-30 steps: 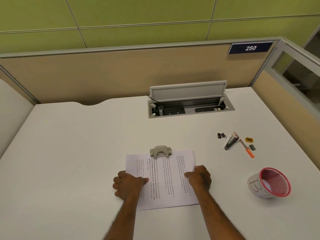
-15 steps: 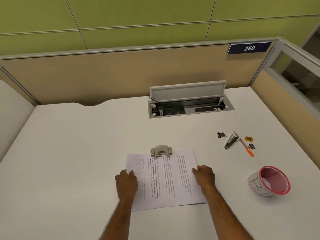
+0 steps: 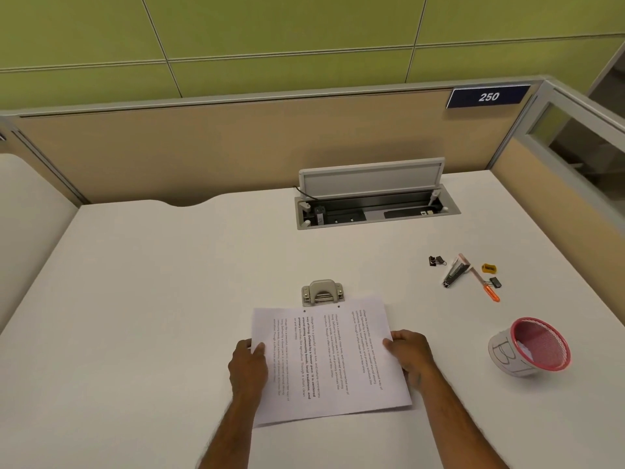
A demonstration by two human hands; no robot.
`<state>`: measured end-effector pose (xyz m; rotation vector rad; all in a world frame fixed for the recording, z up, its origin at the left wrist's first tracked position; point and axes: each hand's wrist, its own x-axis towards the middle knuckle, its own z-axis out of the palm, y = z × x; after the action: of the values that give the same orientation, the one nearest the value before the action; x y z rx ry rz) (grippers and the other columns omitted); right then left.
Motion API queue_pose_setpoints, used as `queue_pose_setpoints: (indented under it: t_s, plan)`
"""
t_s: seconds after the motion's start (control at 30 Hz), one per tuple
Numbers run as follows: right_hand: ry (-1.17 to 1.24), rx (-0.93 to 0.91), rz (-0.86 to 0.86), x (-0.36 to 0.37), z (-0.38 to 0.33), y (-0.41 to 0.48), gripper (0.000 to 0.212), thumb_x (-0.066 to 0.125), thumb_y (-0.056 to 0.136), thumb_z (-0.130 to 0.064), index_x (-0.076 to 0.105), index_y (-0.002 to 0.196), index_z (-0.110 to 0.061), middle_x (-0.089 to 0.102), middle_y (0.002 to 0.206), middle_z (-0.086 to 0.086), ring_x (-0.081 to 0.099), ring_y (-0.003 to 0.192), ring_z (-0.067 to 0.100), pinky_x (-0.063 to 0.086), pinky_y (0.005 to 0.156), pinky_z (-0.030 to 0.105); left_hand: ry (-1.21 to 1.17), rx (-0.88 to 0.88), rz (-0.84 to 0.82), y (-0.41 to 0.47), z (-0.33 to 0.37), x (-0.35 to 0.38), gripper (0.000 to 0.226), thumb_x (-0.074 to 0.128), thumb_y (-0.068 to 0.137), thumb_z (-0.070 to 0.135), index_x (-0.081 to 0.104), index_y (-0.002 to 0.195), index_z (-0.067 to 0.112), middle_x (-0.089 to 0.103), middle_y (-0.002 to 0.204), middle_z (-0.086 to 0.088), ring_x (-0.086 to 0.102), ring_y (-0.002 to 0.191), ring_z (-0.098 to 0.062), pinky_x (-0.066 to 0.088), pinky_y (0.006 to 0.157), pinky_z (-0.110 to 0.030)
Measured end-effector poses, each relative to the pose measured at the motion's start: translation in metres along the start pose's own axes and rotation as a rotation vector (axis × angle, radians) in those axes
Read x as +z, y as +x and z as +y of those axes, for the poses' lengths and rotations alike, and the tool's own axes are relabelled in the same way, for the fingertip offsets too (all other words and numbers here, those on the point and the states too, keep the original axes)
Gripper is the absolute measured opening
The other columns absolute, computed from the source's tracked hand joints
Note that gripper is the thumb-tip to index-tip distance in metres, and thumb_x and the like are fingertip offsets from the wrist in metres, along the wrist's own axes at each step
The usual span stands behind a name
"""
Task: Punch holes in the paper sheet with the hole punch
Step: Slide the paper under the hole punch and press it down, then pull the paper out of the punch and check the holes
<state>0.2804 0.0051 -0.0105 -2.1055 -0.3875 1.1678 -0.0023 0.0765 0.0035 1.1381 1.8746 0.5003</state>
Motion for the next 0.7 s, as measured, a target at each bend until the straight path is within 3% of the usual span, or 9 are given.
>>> queue_pose_setpoints:
  t_s: [0.33,0.43,0.57,0.7]
  plan:
    - [0.064,-0.032,-0.083,0.000,0.020,-0.029,0.014,0.063,0.090,-0.004,0.074,0.083,-0.010,0.076,0.093,0.014,0.072,0.089,0.033,0.057,0.087,0.048,-0.250,-0.092,-0.146,-0.019,-0.056,-0.026,0.019,0.050,0.100,0.021,0.059,0.111,0.009,0.068,0.108,-0.012,0.067,0.092,-0.031,0.055,0.086,-0.049]
    - [0.093,-0.032,-0.155,-0.006,0.020,-0.034,0.010,0.064,0.090,-0.006,0.073,0.095,-0.006,0.077,0.090,0.012,0.073,0.087,0.032,0.059,0.083,0.045,-0.350,-0.142,-0.204,-0.029,-0.071,-0.035,0.017,0.049,0.100,0.021,0.060,0.109,0.012,0.072,0.103,-0.012,0.071,0.088,-0.033,0.058,0.083,-0.053]
    - [0.092,-0.058,-0.322,-0.016,0.022,-0.042,0.023,0.067,0.091,-0.020,0.070,0.110,-0.008,0.077,0.098,0.010,0.073,0.094,0.030,0.056,0.091,0.047,-0.426,-0.159,-0.174,-0.042,-0.087,-0.043,0.019,0.048,0.101,0.021,0.061,0.111,0.012,0.074,0.102,-0.012,0.072,0.087,-0.034,0.058,0.081,-0.052]
    - [0.238,-0.041,-0.433,-0.032,0.032,-0.053,0.040,0.062,0.090,-0.046,0.067,0.116,-0.017,0.075,0.110,0.009,0.070,0.102,0.027,0.053,0.088,0.038,-0.516,-0.205,-0.118,-0.054,-0.097,-0.047,0.024,0.049,0.101,0.021,0.060,0.117,0.007,0.071,0.108,-0.015,0.069,0.094,-0.037,0.055,0.088,-0.056]
